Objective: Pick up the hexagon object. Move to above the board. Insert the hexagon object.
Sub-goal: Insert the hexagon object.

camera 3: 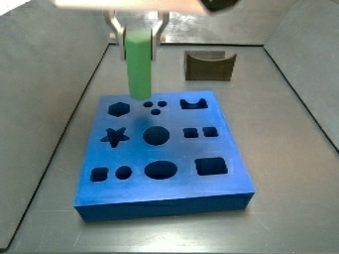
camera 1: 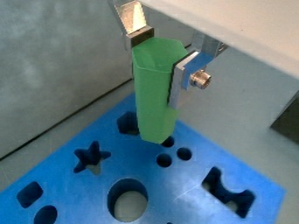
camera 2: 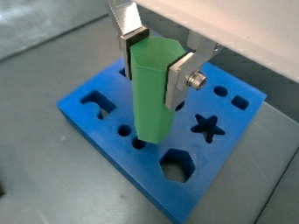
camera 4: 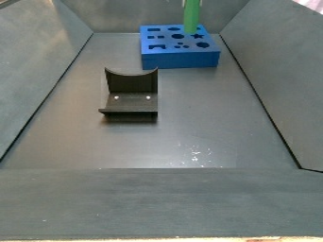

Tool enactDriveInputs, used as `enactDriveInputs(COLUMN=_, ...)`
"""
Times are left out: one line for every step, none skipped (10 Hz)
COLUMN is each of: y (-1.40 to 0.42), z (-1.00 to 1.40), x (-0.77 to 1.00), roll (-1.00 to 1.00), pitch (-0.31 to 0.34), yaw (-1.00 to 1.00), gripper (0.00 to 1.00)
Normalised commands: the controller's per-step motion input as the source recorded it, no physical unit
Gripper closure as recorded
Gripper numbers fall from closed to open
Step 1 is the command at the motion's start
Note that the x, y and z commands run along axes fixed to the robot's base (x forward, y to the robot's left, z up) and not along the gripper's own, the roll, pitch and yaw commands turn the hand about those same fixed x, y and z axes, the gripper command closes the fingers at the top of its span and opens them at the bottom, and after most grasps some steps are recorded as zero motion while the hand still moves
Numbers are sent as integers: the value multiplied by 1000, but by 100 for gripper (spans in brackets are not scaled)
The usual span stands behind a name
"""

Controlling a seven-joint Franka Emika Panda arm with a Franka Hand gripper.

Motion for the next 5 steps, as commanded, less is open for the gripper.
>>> enactDriveInputs(y=23, z=-940, x=-506, roll=-189, pitch=0, yaw=49, gripper=100)
enactDriveInputs(y=9, z=-977, x=-640, roll=-134, pitch=0, yaw=77, gripper=100)
enactDriveInputs(y=0, z=-34, x=0, roll=0, pitch=0, yaw=0, gripper=100)
enactDriveInputs(y=0, z=-151, x=-186, roll=0, pitch=0, yaw=0, gripper=100)
enactDriveInputs(y=0, z=-140, x=-483, roll=0, pitch=0, yaw=-169, gripper=100)
